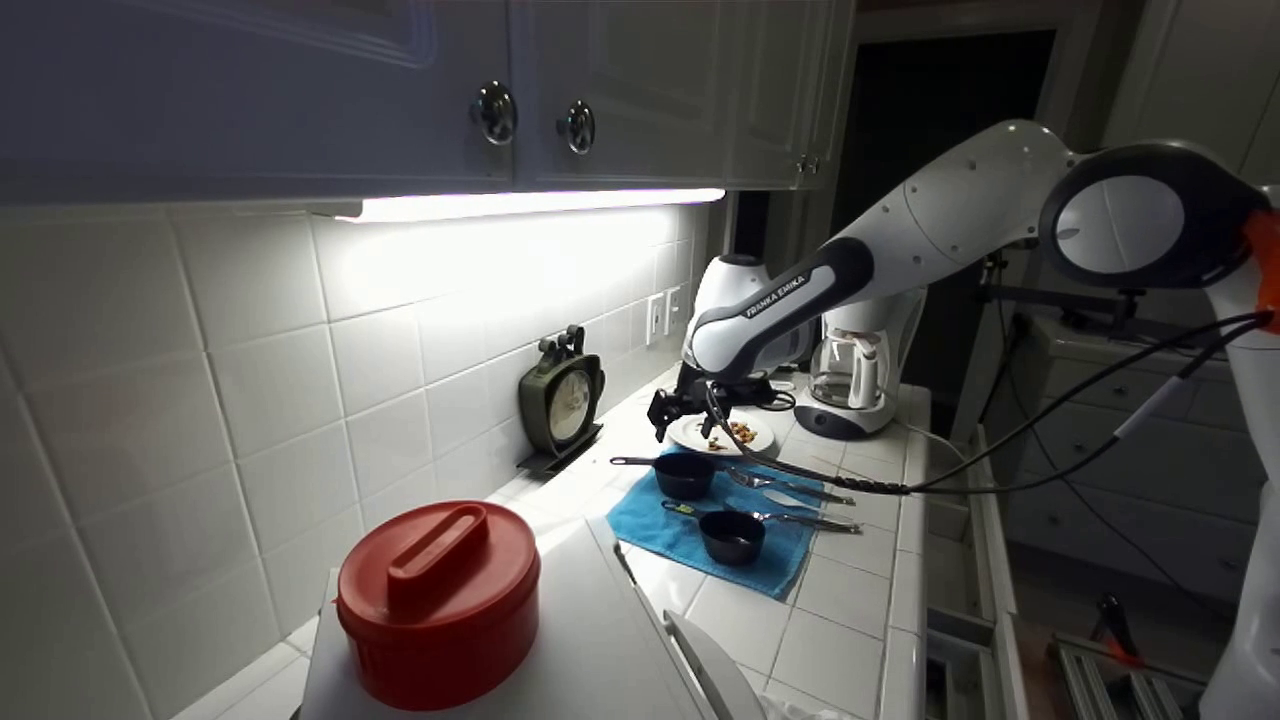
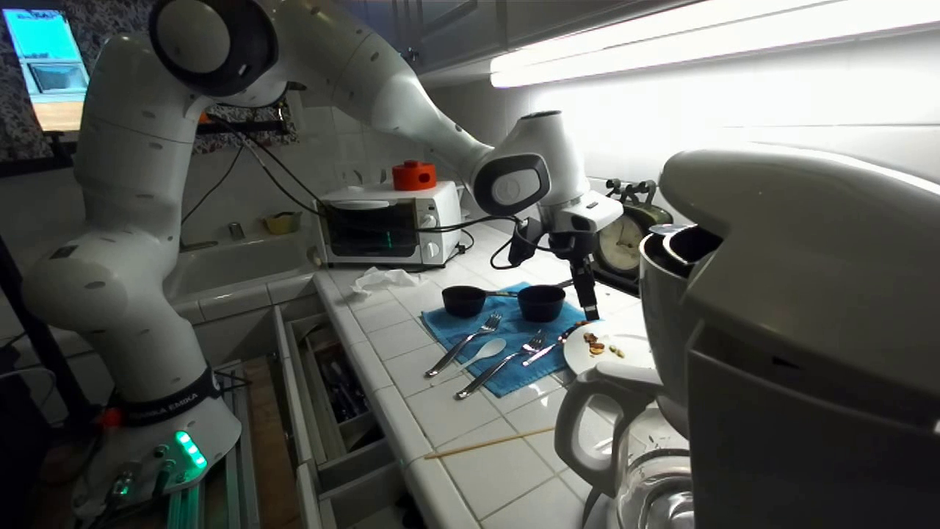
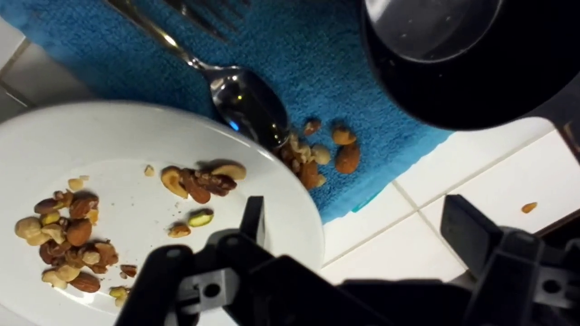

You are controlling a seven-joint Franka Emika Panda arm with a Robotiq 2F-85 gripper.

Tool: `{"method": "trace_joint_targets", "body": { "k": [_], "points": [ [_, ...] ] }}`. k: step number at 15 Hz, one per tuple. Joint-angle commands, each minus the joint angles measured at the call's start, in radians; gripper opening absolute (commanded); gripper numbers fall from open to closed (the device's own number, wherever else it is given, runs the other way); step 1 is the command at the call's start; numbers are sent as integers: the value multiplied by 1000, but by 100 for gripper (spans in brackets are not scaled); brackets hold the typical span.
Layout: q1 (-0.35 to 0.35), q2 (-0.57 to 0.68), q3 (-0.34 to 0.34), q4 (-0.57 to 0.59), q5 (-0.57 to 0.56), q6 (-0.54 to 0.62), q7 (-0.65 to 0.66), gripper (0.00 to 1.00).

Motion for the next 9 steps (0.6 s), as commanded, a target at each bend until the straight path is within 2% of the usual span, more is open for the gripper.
{"method": "trace_joint_targets", "body": {
  "k": [1, 3, 6, 7, 9],
  "points": [
    [0, 26, -1, 55, 43, -68, 50, 100],
    [2, 33, -1, 67, 42, -95, 69, 99],
    [3, 47, -1, 83, 41, -127, 92, 86],
    [4, 50, -1, 85, 40, -132, 97, 74],
    [6, 61, 0, 94, 40, -137, 105, 62]
  ]
}}
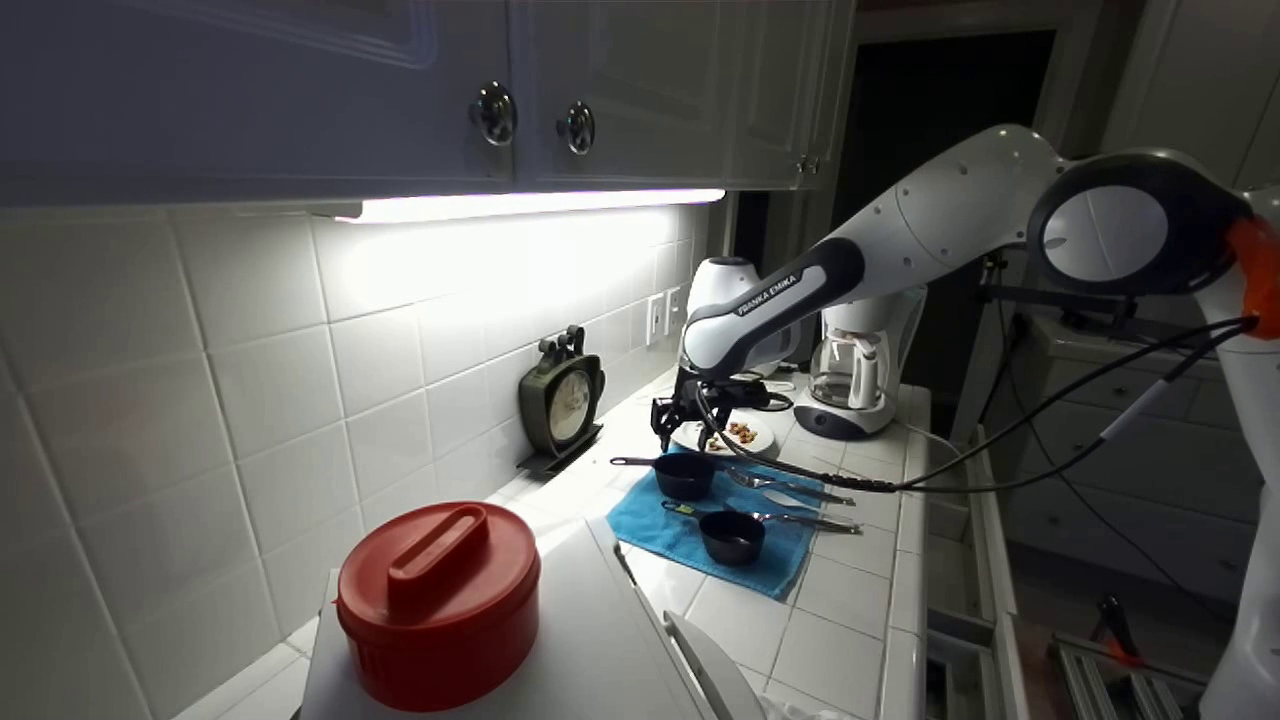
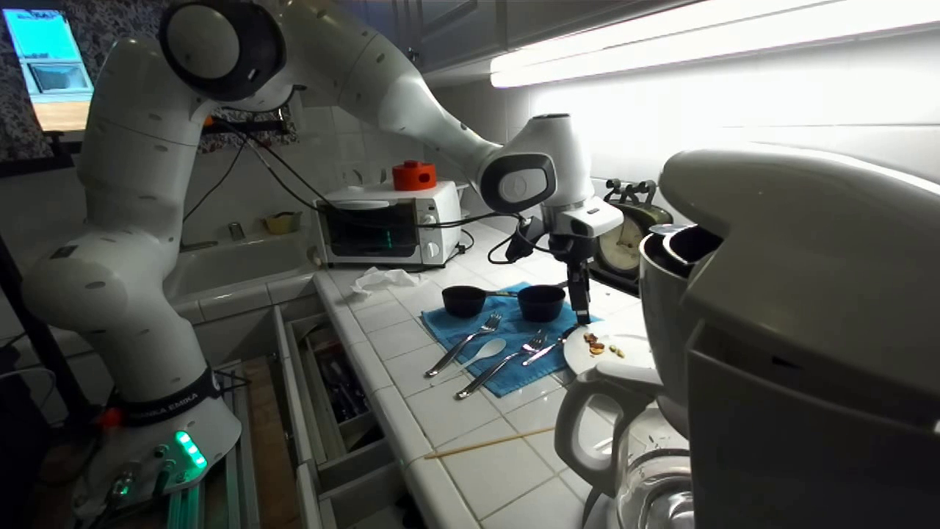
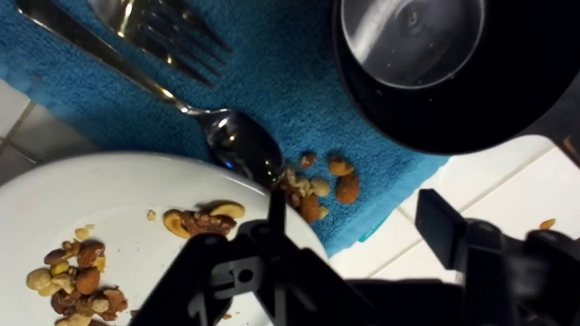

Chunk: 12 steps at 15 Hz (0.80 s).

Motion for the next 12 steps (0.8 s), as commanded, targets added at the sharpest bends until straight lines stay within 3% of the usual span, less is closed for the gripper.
{"method": "trace_joint_targets", "body": {
  "k": [1, 5, 9, 12],
  "points": [
    [4, 40, 0, 47, 29, -26, 25, 58],
    [4, 53, 0, 63, 28, -27, 30, 47],
    [3, 61, 2, 77, 29, -30, 28, 52],
    [3, 66, 7, 83, 31, -33, 26, 71]
  ]
}}
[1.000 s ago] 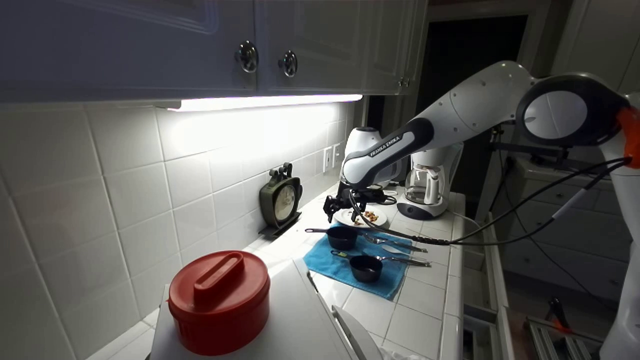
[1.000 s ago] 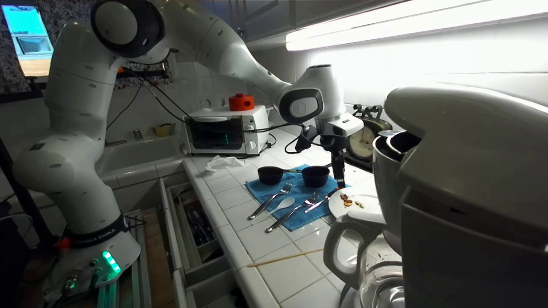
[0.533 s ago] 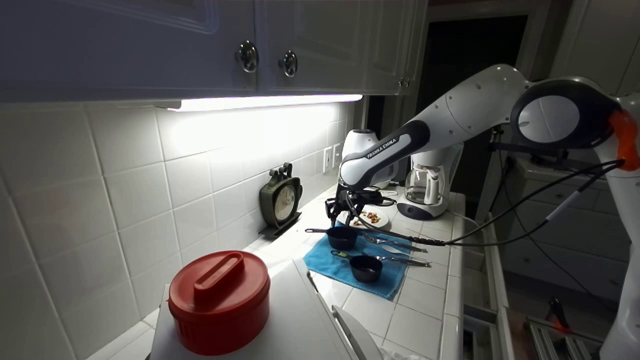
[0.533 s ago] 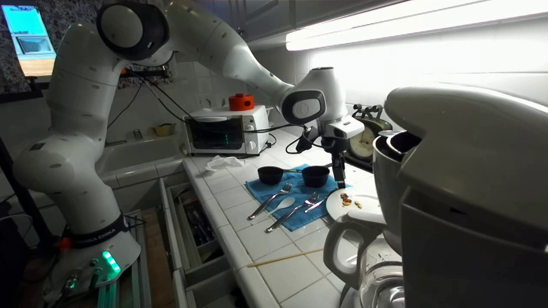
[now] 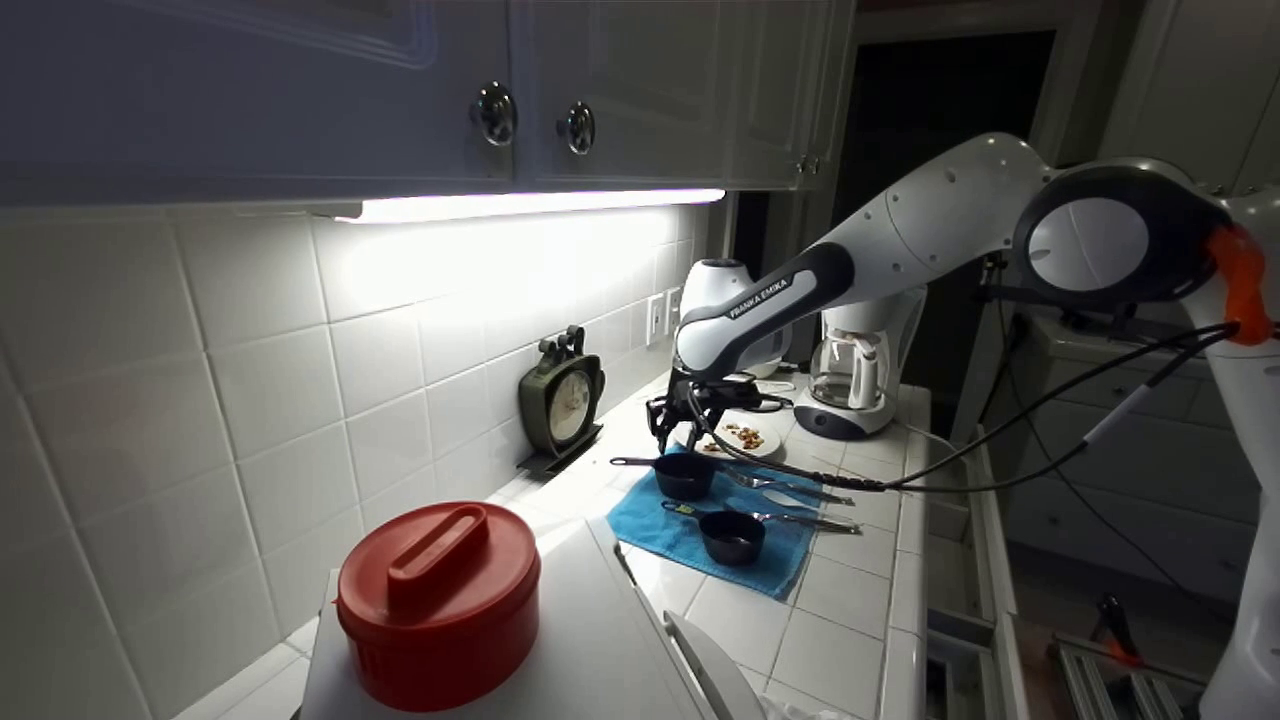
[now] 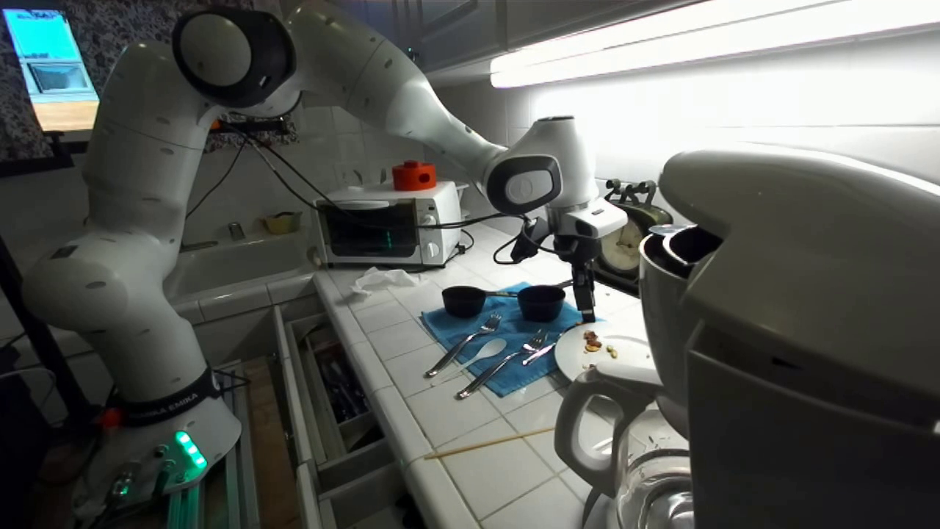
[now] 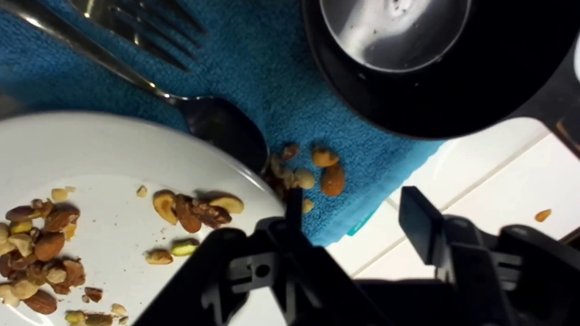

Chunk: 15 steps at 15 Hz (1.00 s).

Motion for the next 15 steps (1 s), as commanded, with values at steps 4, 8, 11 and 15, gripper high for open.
{"method": "trace_joint_targets", "body": {
  "k": [4, 8, 11, 15],
  "points": [
    [5, 43, 11, 51, 29, -36, 5, 73],
    [6, 59, 8, 54, 27, -46, 6, 40],
    [5, 62, 5, 55, 26, -48, 6, 19],
    [4, 58, -1, 55, 24, -50, 8, 5]
  ]
}}
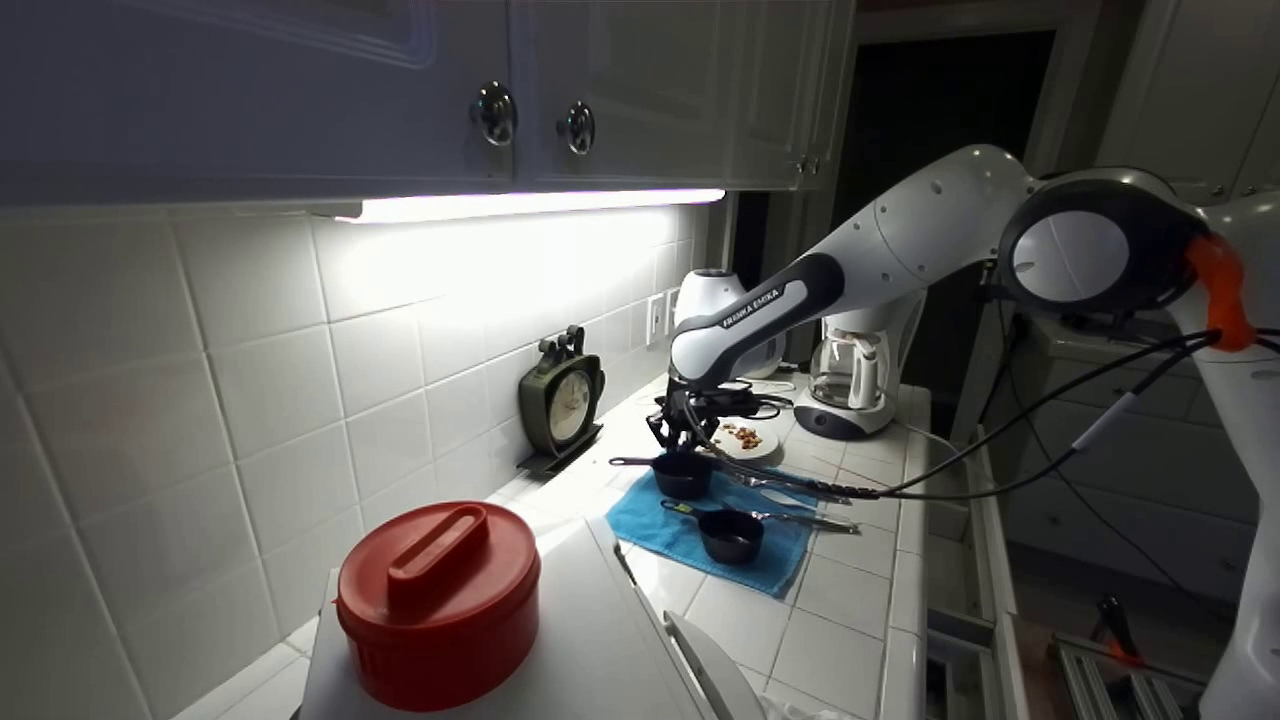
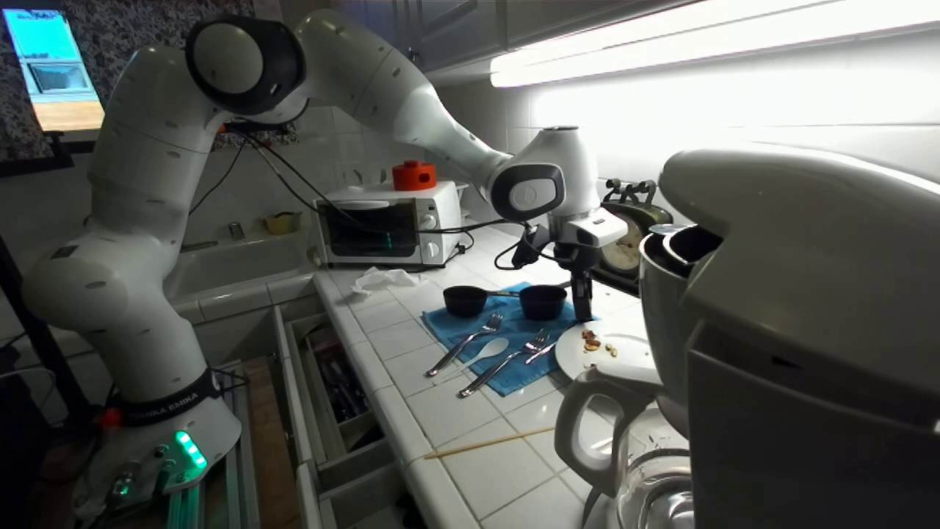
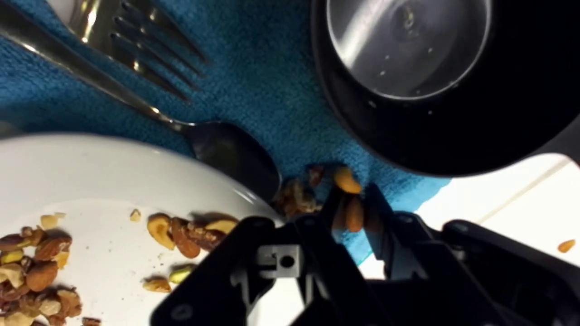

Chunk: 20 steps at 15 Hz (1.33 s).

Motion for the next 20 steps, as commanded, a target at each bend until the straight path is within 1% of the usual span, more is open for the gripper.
{"method": "trace_joint_targets", "body": {
  "k": [1, 2, 3, 5, 6, 7, 8, 9, 11, 12, 13, 20],
  "points": [
    [3, 19, -3, 29, 21, -18, 9, 9],
    [4, 18, -3, 29, 21, -18, 9, 12],
    [3, 19, -3, 30, 21, -18, 8, 24],
    [4, 19, -4, 31, 20, -18, 9, 33],
    [3, 18, -4, 32, 20, -18, 8, 33],
    [4, 16, -4, 31, 20, -17, 8, 30],
    [4, 14, -4, 30, 19, -14, 7, 21],
    [4, 14, -4, 31, 19, -15, 7, 8],
    [3, 13, -6, 33, 19, -14, 8, 2],
    [4, 13, -6, 32, 18, -13, 8, 6],
    [4, 12, -7, 31, 17, -12, 9, 8],
    [5, -13, -5, 14, 21, -6, 4, 8]
  ]
}}
